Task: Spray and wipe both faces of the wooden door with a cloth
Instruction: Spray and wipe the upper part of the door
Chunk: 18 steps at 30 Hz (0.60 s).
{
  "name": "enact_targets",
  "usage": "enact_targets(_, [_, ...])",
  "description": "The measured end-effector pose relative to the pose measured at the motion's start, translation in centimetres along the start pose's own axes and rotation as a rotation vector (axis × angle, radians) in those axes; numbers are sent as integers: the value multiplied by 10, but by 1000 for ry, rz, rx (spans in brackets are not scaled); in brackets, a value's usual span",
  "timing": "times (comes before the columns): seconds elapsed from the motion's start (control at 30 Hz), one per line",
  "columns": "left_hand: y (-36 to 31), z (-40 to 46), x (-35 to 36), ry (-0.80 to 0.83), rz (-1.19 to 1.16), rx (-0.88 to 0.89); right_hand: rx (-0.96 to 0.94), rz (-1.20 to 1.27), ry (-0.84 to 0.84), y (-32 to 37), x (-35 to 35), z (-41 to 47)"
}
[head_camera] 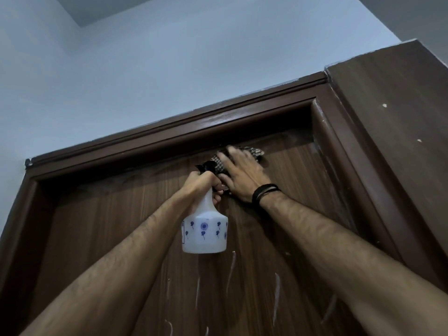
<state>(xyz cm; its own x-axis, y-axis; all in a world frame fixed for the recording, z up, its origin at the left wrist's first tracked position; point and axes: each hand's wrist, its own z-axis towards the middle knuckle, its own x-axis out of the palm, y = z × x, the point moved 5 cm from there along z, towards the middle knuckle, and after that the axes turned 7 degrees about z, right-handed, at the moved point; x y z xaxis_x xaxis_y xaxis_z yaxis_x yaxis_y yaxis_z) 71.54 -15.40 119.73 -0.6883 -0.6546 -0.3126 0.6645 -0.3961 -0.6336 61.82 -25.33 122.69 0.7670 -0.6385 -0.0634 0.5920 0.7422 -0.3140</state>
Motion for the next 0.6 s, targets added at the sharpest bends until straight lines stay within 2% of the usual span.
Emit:
enact_targets(0.2, [9, 15, -7, 121, -40, 23, 359, -167, -227, -77, -41, -26])
enact_targets(0.33, [20, 17, -6, 199, -58, 11, 578, -178, -269, -99, -51, -41])
enact_targets(0.5, [27, 22, -36, 187, -53, 40, 741, -132, -272, -53, -20, -13])
enact_targets(0.6, [32, 22, -60, 157, -61, 57, 679, -121, -244, 6, 12, 10])
